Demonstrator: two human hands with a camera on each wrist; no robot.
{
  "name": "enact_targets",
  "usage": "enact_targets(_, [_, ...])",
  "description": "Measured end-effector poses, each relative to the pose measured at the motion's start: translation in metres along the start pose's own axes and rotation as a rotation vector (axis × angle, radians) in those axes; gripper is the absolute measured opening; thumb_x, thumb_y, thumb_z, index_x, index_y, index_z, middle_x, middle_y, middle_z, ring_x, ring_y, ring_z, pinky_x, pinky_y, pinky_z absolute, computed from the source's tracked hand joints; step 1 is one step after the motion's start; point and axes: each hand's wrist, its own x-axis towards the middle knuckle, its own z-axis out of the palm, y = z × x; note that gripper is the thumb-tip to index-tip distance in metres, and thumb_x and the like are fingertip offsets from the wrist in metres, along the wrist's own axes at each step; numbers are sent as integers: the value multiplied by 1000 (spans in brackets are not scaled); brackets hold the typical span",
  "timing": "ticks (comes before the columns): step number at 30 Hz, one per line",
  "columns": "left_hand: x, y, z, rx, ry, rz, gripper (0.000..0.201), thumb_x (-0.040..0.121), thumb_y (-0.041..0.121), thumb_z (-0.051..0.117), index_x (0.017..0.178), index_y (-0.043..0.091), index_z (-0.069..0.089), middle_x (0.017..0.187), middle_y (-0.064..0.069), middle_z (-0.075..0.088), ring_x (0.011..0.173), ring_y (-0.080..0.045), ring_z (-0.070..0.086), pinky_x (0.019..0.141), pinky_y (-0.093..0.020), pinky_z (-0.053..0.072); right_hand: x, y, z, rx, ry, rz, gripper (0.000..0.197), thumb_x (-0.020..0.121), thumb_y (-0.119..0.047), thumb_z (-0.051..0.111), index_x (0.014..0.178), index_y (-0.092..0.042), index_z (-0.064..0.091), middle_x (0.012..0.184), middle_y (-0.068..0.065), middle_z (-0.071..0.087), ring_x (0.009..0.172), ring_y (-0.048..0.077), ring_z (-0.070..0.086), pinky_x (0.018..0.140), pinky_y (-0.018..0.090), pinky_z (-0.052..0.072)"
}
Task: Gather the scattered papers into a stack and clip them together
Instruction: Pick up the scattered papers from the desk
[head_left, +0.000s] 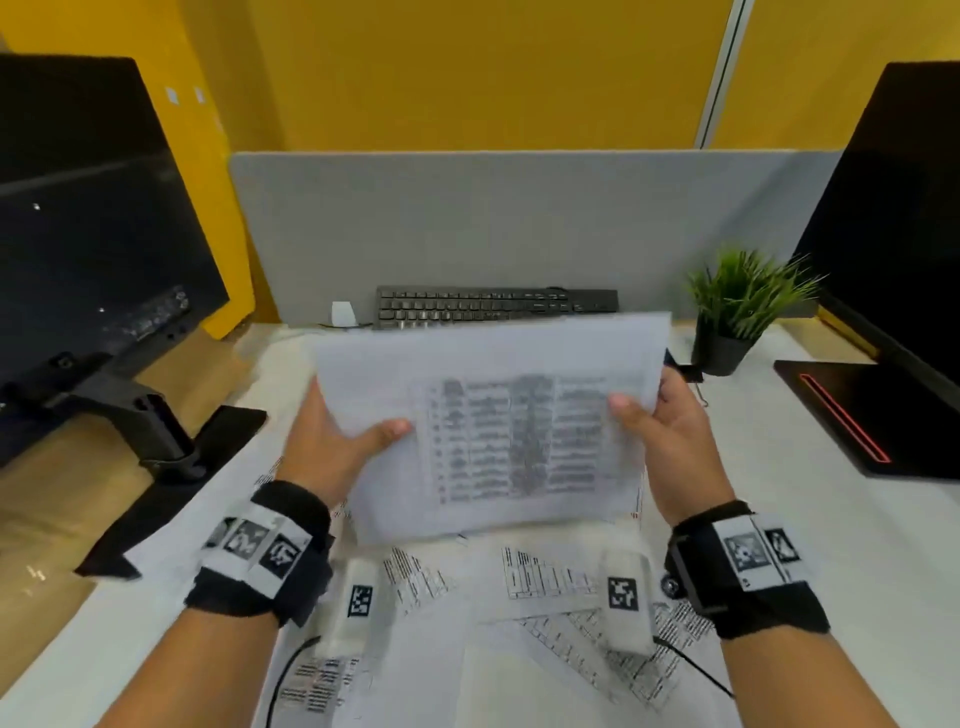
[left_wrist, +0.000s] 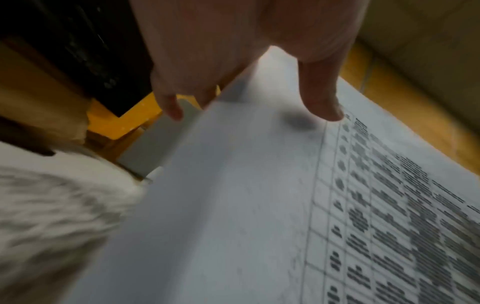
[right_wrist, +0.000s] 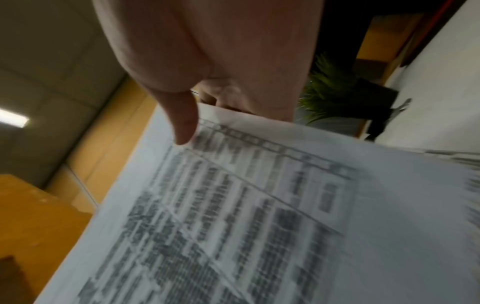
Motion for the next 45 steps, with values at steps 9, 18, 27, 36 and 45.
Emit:
enact_targets(9, [-11, 24, 14, 166, 83, 201, 20, 92, 10, 57, 108, 22, 54, 95, 15, 62, 94, -3, 61, 81, -14, 47, -9, -23, 8, -782, 226, -375, 94, 75, -29, 78, 147, -21, 18, 149, 7, 28, 140, 23, 24, 116, 46, 21])
enact_targets(18, [-2, 89, 9, 526, 317, 643, 86, 70, 42, 79, 139, 13, 36, 132, 1, 39, 123, -13, 38, 106, -39, 32, 18, -62, 44, -557, -91, -419, 13, 83, -8, 67, 91, -18, 69, 90, 2, 72, 88, 21, 67, 77, 36, 54])
enact_targets(27, [-17, 6, 4, 95, 5, 11, 46, 76, 27, 76, 118, 14, 60, 106, 7, 70, 98, -12, 67, 96, -45, 50, 0, 10, 39, -147, -107, 173, 45, 83, -10, 68, 125, -16, 54, 116, 2, 69, 105, 20, 66, 93, 46, 52])
enact_targets(36, [-8, 13, -99, 305, 491, -48, 29, 92, 13, 60, 119, 4, 59, 114, -21, 63, 97, -29, 59, 80, -27, 39, 48, 43, 137, -579, -208, 395, 35, 88, -14, 50, 122, -19, 49, 112, 8, 60, 92, 23, 59, 76, 30, 46])
enact_targets(45, [-37, -12, -168, 345, 579, -303, 28, 93, 22, 58, 119, 11, 56, 118, -13, 64, 99, -30, 60, 92, -50, 45, 39, 117, 248, -1365, -375, 651, 86, 89, -43, 46, 150, -14, -7, 150, 38, 7, 135, 56, 16, 101, 70, 28])
